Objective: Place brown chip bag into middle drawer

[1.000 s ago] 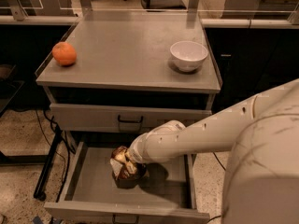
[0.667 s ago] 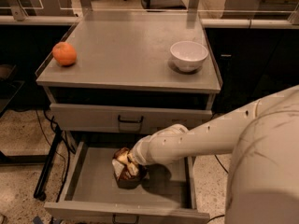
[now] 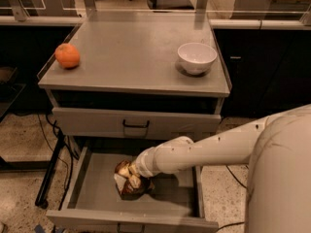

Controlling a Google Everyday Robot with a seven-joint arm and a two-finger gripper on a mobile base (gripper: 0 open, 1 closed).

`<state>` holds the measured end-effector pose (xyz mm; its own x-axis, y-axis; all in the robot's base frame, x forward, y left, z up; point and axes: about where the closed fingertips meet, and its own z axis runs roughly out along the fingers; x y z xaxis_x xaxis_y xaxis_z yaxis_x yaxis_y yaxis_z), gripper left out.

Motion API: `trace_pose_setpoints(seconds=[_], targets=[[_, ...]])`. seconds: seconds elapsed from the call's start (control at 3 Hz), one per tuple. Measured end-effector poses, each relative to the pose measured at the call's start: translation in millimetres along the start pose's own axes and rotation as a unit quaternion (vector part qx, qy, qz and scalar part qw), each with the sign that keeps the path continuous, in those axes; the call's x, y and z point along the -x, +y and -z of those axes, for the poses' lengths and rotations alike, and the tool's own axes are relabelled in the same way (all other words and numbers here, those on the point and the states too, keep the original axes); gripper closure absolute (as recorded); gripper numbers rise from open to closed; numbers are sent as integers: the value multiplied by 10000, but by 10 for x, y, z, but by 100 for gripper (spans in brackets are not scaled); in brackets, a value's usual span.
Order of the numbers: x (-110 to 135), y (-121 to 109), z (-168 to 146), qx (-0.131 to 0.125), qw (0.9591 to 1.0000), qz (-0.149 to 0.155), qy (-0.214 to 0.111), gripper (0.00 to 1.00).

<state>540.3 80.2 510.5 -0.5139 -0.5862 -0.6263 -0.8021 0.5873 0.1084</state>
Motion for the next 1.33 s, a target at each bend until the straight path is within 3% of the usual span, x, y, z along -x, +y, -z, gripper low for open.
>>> trace_pose_setpoints(seconds=[0.67,1.33], targets=[[-253,403,-62,489,9986,139,125,100],[-372,565,-60,729,9968,245,218,100]])
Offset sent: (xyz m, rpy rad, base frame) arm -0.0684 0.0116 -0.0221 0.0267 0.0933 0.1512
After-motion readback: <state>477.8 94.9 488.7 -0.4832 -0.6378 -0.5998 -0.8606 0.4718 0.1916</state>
